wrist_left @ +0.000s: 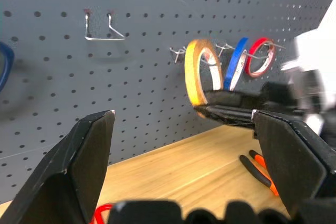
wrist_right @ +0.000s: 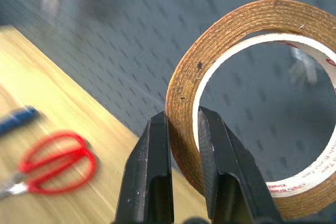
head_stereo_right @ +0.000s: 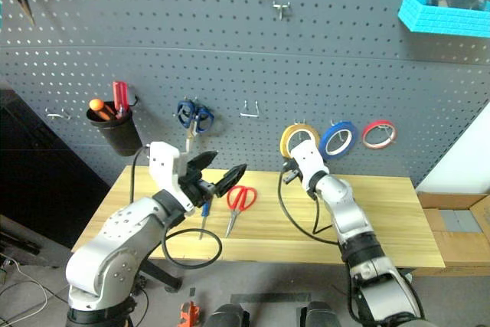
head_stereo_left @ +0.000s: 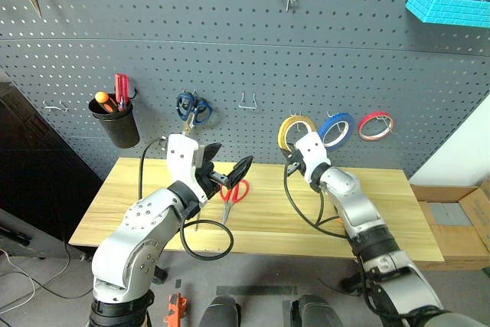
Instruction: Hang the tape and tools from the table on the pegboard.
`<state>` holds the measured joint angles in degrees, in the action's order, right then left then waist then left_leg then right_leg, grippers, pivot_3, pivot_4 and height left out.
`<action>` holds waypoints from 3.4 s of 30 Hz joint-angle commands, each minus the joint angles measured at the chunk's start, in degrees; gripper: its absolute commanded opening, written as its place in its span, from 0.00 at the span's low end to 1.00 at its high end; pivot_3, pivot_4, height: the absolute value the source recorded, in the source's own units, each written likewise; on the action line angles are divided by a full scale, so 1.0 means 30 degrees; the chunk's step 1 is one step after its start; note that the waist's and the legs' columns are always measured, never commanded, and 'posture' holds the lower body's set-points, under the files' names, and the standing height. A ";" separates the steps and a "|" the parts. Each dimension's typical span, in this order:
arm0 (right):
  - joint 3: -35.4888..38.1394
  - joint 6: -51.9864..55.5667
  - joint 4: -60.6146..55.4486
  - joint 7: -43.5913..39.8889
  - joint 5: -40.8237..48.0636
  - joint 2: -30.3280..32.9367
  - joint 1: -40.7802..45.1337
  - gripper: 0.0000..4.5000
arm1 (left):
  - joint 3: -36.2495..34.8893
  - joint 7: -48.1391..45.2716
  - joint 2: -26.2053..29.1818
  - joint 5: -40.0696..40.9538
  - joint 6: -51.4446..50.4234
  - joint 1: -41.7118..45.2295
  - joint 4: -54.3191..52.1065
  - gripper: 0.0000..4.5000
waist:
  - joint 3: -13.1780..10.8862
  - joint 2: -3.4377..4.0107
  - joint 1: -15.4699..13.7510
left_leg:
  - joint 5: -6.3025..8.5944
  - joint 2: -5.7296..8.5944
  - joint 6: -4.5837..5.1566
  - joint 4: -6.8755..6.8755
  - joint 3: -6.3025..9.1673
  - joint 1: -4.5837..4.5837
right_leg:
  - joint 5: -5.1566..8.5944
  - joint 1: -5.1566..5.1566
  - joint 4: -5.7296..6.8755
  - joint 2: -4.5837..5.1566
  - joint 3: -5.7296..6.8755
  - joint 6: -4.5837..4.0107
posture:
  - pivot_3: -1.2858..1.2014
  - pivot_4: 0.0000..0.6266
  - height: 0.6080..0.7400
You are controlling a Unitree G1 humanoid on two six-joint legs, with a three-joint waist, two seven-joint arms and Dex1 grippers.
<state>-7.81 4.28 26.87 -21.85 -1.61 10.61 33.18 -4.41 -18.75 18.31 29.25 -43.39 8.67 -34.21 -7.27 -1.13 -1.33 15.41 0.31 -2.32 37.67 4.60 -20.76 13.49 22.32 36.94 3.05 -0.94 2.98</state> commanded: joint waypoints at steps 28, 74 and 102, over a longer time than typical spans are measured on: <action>0.5761 1.7213 -0.7619 0.4202 0.1563 0.0584 -0.2909 0.99 | 0.6513 -0.5333 0.3984 -0.5355 0.6640 -0.2323 0.4524 1.00 | -0.1659 0.0190 0.0426 | -0.0029 -0.0008 0.0051 -0.0199 -0.0016 -0.0063 | 0.0194 0.0187 0.0025 0.0021 -0.0024 -0.0095 | 0.52 0.42 1.00; 0.0464 2.0051 -0.9000 0.0586 0.3064 0.4381 -0.1076 0.99 | 0.5770 -0.5471 0.3113 -0.5844 0.5945 -0.3687 0.3132 1.00 | -0.3107 0.0141 0.1095 | -0.0007 -0.0005 0.0183 -0.0217 0.0016 -0.0681 | 0.0095 0.0776 0.0083 0.0038 0.0030 -0.0098 | 0.53 0.51 1.00; 0.2009 1.9485 -0.5263 0.2229 0.2366 0.3847 -0.1254 0.99 | 0.5419 -0.5541 0.3206 -0.5713 0.5566 -0.3594 0.2872 1.00 | -0.3222 0.0086 0.1044 | -0.0009 -0.0006 0.0178 -0.0209 0.0013 -0.0684 | 0.0089 0.0777 0.0080 0.0037 0.0026 -0.0088 | 0.53 0.52 1.00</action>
<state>-3.00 63.14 11.25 -15.44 5.68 22.06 29.80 12.95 -35.22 27.86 11.36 -27.03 -2.06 -23.65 -16.93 -0.87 1.81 15.38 0.29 -1.79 37.04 4.63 -22.82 13.76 24.65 37.18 3.16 -0.86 2.71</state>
